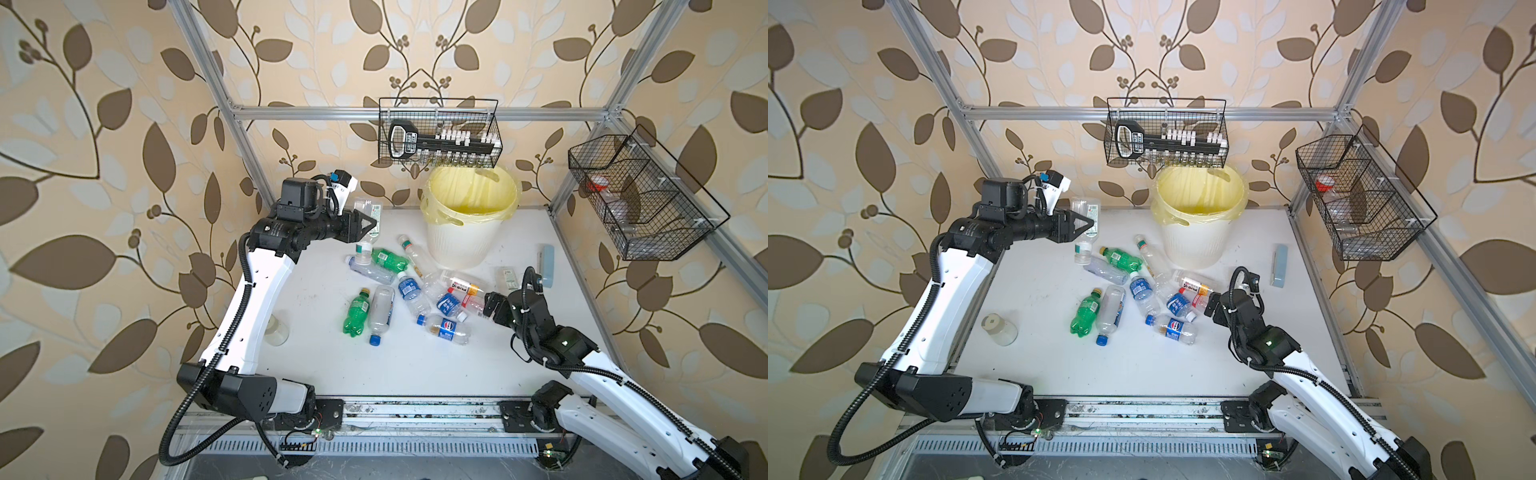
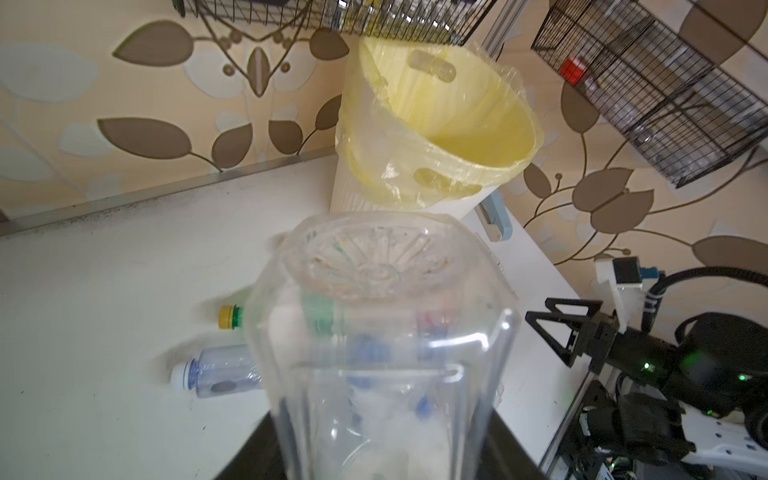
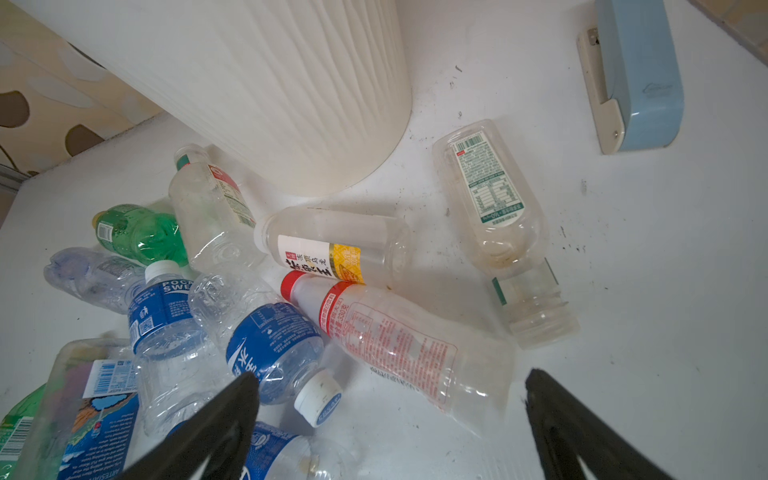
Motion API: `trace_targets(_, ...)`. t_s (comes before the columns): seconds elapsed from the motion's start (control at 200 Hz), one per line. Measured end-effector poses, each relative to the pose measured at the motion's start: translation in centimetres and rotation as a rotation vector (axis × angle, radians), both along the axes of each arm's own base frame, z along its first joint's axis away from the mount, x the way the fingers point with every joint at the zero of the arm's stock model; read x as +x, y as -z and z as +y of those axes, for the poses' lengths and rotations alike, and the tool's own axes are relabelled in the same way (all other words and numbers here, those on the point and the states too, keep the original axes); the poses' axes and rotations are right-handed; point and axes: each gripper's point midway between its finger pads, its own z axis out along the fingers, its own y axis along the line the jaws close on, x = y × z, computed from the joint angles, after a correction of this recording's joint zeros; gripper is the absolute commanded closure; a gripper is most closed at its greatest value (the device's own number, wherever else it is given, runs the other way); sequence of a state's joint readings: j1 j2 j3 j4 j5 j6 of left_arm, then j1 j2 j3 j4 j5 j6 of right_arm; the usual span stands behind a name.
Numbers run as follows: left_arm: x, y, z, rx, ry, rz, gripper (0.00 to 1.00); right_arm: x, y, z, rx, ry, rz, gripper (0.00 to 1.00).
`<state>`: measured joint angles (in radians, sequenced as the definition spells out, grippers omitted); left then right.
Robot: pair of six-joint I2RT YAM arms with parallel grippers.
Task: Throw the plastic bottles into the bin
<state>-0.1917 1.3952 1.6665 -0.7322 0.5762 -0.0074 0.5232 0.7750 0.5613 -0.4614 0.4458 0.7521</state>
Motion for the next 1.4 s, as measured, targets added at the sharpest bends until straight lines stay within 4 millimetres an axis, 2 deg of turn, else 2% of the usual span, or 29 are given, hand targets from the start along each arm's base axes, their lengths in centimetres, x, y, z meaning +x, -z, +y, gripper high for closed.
trace_targets(0.135, 1.1, -2.2, -1.8, -0.063, 0.01, -0.031, 0.5, 0.0, 0.1, -0.3, -0.003, 0.022, 0.0, 0.0)
trace_targets(0.3, 1.9, -5.4, -5.0, -0.128, 0.061, -0.102, 0.49, 0.3, 0.2, -0.4, -0.025, 0.035, 0.014, 0.0)
trace_targets(0.4, 1.7, -6.1, -6.1, -0.156, 0.075, -0.116, 0.49, 0.5, -0.1, -0.5, -0.032, 0.044, 0.005, 0.0)
trace_targets(0.54, 2.4, -6.2, -6.4, -0.173, 0.07, -0.123, 0.49, 0.7, -0.5, -0.7, -0.045, 0.052, -0.01, 0.0)
trace_targets(0.695, 4.9, -5.6, -7.4, -0.167, 0.051, -0.113, 0.49, 1.0, -0.9, -0.9, -0.06, 0.057, -0.031, 0.0)
trace_targets(0.795, 7.0, -6.2, -8.9, -0.169, 0.05, -0.131, 0.49, 1.1, -1.0, -1.0, -0.069, 0.061, -0.038, 0.0)
trace_targets(0.885, 8.6, -7.7, -11.0, -0.182, 0.062, -0.179, 0.48, 1.2, -0.9, -1.0, -0.075, 0.062, -0.037, 0.0)
trace_targets(0.935, 9.3, -8.5, -12.3, -0.19, 0.072, -0.204, 0.44, 1.2, -0.9, -1.0, -0.076, 0.062, -0.036, 0.0)
trace_targets(0.965, 9.8, -9.1, -13.2, -0.199, 0.076, -0.229, 0.37, 1.2, -0.9, -1.0, -0.076, 0.062, -0.036, 0.0)
trace_targets(0.985, 10.1, -9.6, -13.8, -0.206, 0.082, -0.248, 0.28, 1.2, -0.9, -1.0, -0.076, 0.062, -0.036, 0.0)
trace_targets(1.015, 10.7, -10.0, -14.6, -0.22, 0.08, -0.264, 0.07, 1.2, -0.9, -1.0, -0.075, 0.062, -0.036, 0.0)
trace_targets(1.025, 10.8, -10.1, -14.8, -0.219, 0.084, -0.275, 0.02, 1.2, -0.9, -1.0, -0.075, 0.062, -0.036, 0.0)
trace_targets(1.085, 12.1, -11.0, -16.3, -0.248, 0.084, -0.323, 0.01, 1.2, -0.9, -1.0, -0.074, 0.063, -0.036, 0.0)
trace_targets(1.15, 13.6, -10.5, -17.6, -0.262, 0.075, -0.347, 0.01, 1.1, -0.8, -1.0, -0.073, 0.063, -0.032, 0.0)
trace_targets(1.225, 15.1, -8.7, -18.6, -0.254, 0.057, -0.337, 0.01, 0.9, -0.8, -0.7, -0.074, 0.054, -0.027, 0.0)
trace_targets(1.31, 16.3, -6.5, -18.9, -0.232, 0.033, -0.302, 0.01, 0.6, -0.9, -0.4, -0.077, 0.041, -0.027, 0.0)
trace_targets(1.4, 16.6, -6.2, -18.7, -0.227, 0.016, -0.293, 0.01, 0.3, -1.0, -0.2, -0.077, 0.035, -0.031, 0.0)
